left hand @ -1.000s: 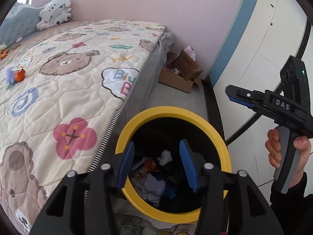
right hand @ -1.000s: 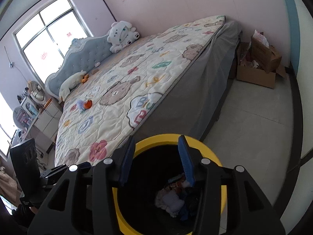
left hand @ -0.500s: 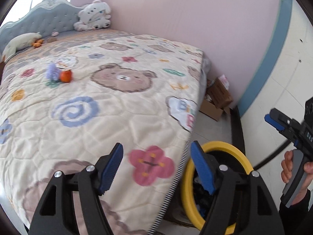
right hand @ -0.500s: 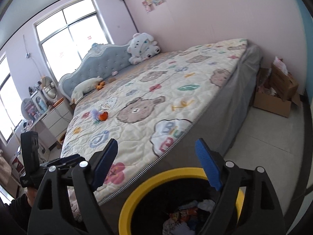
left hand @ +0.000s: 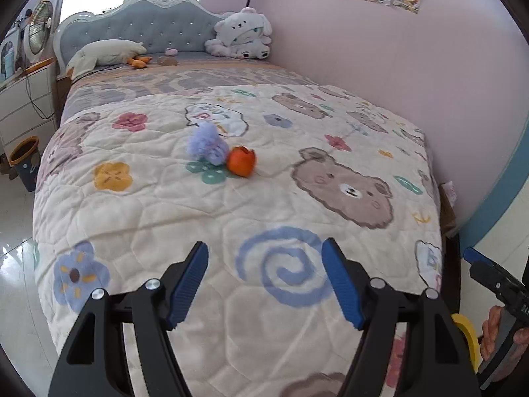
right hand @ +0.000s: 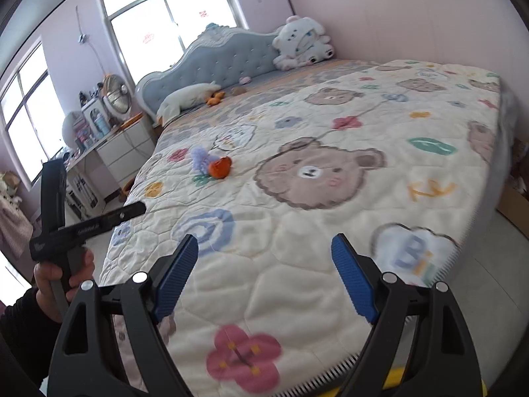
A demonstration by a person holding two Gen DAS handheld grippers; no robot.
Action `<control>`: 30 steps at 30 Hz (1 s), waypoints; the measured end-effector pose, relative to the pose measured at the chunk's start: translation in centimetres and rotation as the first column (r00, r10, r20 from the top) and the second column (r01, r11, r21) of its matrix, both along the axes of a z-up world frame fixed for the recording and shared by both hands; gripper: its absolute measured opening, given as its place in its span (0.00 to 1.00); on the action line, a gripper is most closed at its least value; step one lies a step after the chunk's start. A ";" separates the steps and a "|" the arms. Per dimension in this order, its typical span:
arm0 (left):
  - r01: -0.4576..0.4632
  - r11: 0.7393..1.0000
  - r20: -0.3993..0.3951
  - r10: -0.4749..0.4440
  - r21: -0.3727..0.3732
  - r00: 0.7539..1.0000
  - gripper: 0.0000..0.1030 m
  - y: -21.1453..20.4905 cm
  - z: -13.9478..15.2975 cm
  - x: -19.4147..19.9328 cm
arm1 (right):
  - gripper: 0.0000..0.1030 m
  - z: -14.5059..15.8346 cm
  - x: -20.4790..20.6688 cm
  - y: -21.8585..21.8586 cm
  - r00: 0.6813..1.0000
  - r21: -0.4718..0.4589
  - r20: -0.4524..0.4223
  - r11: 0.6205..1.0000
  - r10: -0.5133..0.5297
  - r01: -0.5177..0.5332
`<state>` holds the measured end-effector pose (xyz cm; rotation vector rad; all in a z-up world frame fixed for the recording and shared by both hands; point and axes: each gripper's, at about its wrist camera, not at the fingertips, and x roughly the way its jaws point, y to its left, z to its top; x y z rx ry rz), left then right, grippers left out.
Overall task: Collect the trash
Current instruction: 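Move both open tools back over the bed toward the mesh puff and orange peel, then grasp the lavender mesh puff with the left tool while the right tool grasps the orange peel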
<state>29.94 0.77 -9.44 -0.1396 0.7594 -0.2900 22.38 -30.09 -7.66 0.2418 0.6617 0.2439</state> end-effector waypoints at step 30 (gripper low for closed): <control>-0.085 0.996 -0.053 0.085 0.001 0.995 0.61 3.2 -4.9 21.8 | 0.79 -6.4 26.5 15.1 0.955 -0.067 -0.111 0.957 0.274 -0.282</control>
